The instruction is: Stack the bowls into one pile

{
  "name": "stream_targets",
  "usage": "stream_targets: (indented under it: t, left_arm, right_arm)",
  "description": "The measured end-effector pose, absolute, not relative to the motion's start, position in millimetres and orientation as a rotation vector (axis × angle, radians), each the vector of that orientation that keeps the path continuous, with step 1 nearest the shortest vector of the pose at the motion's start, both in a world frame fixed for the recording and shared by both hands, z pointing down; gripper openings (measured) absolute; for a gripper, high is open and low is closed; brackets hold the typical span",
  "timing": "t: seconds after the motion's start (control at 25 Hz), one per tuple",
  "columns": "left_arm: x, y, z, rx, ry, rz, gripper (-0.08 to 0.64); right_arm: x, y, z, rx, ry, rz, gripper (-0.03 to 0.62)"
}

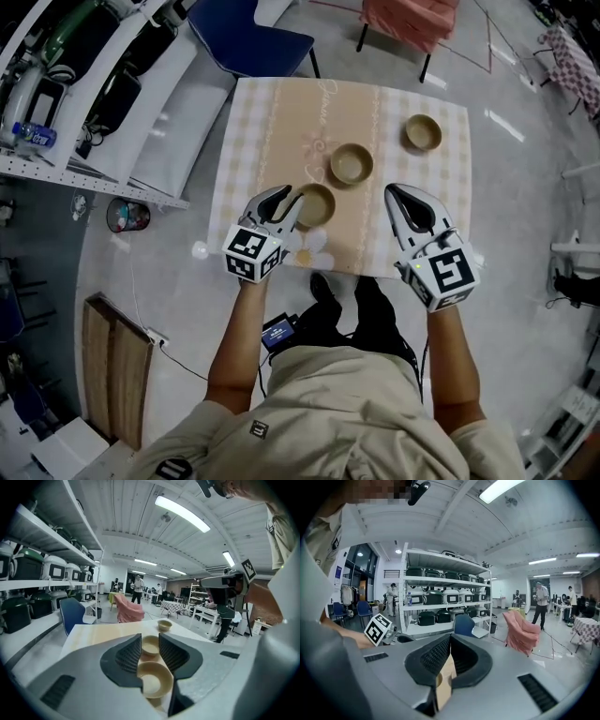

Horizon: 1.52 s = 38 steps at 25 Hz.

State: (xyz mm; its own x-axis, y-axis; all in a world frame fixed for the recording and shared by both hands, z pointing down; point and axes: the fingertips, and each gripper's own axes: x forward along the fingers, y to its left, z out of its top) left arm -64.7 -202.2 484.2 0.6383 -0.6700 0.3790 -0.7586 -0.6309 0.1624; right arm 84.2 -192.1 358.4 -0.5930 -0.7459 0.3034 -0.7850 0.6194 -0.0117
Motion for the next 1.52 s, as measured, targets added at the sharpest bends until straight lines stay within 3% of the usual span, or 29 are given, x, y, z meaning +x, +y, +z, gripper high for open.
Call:
stream_targets:
  t: [0.24,0.92,1.0,1.52]
  left_arm:
    - [-76,-212,555,2.412,-1.198,0.509,0.123]
    - [-82,-234,663,2.187,-1.278,0.666,0.109]
    - [-82,-233,666,2.169,-1.272,0.667,0.041]
    - [-53,-255,601,2.219,-1.257,0.533,0.020]
  right_arm:
    - [87,-219,389,1.177,-2.591,0.236,0.005]
    - [102,-297,467,1.047,-2.563,0.323,0.005]
    - [103,-302,473,1.034,-2.562,0.329,0.005]
    - [135,-337,478,1.065,-2.536,0.349,0.005]
